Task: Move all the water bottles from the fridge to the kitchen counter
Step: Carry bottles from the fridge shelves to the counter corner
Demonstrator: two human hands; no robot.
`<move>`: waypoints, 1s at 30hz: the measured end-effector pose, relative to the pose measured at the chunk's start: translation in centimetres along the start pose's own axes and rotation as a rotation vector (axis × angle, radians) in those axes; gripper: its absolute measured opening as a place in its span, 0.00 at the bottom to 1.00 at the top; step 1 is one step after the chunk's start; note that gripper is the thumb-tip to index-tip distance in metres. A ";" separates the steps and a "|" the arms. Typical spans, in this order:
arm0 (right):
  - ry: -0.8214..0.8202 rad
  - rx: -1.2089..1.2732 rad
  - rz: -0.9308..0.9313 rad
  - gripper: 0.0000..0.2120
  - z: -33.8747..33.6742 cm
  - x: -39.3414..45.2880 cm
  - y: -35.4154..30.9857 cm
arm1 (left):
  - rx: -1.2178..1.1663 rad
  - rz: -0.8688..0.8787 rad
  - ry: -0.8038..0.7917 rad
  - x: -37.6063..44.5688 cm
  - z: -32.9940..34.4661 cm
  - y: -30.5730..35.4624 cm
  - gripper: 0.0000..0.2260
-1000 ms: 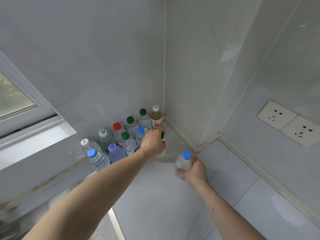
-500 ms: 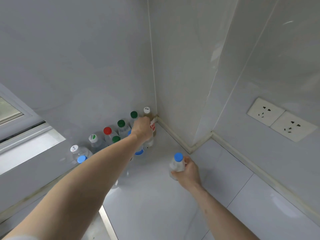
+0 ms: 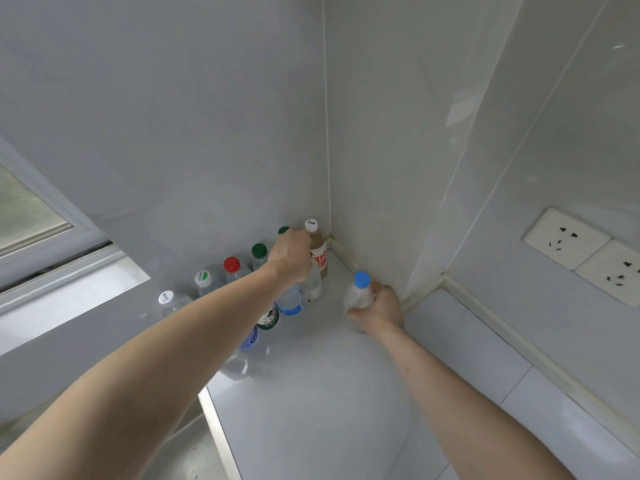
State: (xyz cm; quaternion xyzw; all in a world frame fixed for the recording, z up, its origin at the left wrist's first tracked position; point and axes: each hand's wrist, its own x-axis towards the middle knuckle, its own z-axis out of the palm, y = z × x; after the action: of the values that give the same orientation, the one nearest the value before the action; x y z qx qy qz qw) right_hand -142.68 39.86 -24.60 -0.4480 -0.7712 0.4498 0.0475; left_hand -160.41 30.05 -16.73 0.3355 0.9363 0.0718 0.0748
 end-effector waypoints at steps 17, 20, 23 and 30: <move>-0.100 -0.006 -0.133 0.15 3.5 6.4 -7.5 | 0.136 0.081 -0.031 -0.7 -0.5 -0.5 0.15; -0.111 -0.013 -0.171 0.15 3.6 6.5 -7.4 | 0.119 0.051 -0.033 -0.8 -0.4 -0.3 0.13; -0.131 -0.047 -0.185 0.19 3.6 6.3 -7.0 | 0.111 0.045 -0.020 -0.9 -0.4 -0.4 0.12; -0.071 -0.033 -0.174 0.22 3.6 5.3 -4.7 | 0.188 0.080 -0.073 -2.1 -0.5 -0.2 0.12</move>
State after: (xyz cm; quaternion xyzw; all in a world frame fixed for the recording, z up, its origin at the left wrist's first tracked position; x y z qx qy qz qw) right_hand -150.59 40.50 -25.08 -0.3639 -0.8157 0.4466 0.0515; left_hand -159.04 28.49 -16.10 0.3807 0.9213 -0.0257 0.0743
